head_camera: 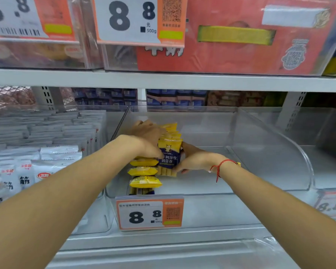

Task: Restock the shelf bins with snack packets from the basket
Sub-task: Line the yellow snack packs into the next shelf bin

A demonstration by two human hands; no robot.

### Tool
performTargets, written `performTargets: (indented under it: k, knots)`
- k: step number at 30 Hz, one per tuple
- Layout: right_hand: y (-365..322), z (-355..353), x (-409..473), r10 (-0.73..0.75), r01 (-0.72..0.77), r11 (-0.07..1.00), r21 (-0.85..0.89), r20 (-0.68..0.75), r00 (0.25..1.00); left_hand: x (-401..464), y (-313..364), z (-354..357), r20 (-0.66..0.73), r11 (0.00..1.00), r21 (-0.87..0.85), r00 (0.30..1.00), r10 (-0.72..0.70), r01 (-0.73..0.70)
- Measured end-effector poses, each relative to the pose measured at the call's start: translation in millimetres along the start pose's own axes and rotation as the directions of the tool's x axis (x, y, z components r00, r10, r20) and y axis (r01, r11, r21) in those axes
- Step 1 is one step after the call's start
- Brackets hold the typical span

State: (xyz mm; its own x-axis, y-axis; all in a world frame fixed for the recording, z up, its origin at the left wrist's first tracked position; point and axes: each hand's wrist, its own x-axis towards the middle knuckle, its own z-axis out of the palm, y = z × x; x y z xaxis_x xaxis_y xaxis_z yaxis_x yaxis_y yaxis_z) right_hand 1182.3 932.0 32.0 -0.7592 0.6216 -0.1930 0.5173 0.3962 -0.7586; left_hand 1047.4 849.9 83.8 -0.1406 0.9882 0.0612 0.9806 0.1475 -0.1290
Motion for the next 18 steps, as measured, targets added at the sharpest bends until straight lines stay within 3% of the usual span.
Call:
performTargets:
  k: [3,6,12,16,18]
  knots:
    - [-2.4,-0.5,6.4,-0.051,0.043,0.996,-0.081,-0.106,0.993,2.4,-1.2,0.5,-0.008,1.000,-0.015,1.000,-0.007,0.007]
    - [-4.9,-1.1,10.1,-0.047,0.043,0.999,-0.026,-0.184,0.982,5.6,-2.9,2.9,-0.015,1.000,-0.017,1.000,-0.021,0.021]
    - [-6.3,3.8,3.7,-0.015,0.021,0.997,0.073,-0.082,0.996,6.6,-4.1,2.9,0.065,0.998,-0.051,0.998,-0.024,0.028]
    - [-7.7,-2.4,-0.8,-0.034,0.043,0.991,0.128,-0.071,0.997,-8.6,-5.6,-19.7,0.046,0.968,-0.244,0.998,-0.040,0.050]
    - [-9.0,-1.9,-2.1,-0.030,0.040,0.990,0.134,-0.072,0.997,-21.7,-5.7,-35.0,0.020,0.953,-0.302,0.999,0.038,-0.030]
